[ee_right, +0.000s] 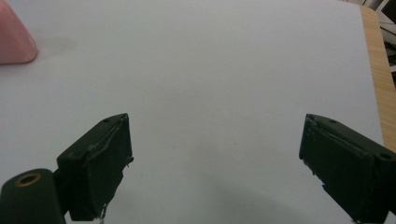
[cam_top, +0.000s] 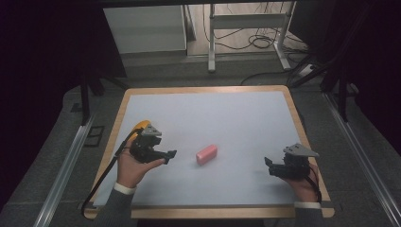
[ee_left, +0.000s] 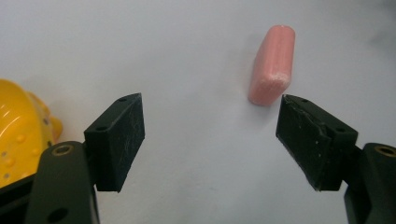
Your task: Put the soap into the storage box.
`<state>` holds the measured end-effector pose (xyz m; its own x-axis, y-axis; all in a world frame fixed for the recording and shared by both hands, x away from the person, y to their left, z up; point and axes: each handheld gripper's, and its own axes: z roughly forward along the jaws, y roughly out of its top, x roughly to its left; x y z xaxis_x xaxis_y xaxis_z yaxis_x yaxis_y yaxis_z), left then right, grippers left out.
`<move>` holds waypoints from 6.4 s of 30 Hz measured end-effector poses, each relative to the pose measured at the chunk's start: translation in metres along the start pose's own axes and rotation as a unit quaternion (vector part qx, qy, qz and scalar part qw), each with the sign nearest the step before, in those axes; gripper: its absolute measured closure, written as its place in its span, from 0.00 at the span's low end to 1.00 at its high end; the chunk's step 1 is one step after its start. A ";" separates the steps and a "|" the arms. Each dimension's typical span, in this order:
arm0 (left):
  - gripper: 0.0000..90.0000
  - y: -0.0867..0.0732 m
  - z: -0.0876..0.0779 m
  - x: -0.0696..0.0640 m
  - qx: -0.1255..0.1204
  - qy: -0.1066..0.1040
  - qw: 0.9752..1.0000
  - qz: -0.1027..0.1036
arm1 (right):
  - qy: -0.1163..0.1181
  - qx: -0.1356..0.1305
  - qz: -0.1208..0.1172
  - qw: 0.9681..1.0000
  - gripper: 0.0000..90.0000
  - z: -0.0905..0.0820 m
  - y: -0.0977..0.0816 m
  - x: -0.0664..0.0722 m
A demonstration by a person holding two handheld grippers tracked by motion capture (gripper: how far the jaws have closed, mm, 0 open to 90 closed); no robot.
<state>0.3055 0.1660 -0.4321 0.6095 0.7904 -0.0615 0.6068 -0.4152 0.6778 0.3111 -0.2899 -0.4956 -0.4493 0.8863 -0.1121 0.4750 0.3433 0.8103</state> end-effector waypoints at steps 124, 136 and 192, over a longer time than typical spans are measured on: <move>0.67 0.055 0.059 -0.017 0.035 -0.016 0.999 0.024 | -0.026 0.024 0.009 0.999 0.10 0.004 -0.006 -0.012; 0.67 0.055 0.044 -0.004 0.025 0.001 1.000 0.013 | -0.032 0.027 0.013 0.999 0.10 0.003 -0.007 -0.014; 0.67 0.020 0.008 0.077 0.018 0.078 0.994 -0.073 | -0.037 0.031 0.013 0.999 0.10 0.002 -0.010 -0.016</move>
<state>0.3688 0.2152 -0.4297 0.4286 0.9025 -0.0418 0.7028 -0.3040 0.6431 0.3151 -0.3065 -0.5030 -0.3805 0.9149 -0.1347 0.5326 0.3359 0.7769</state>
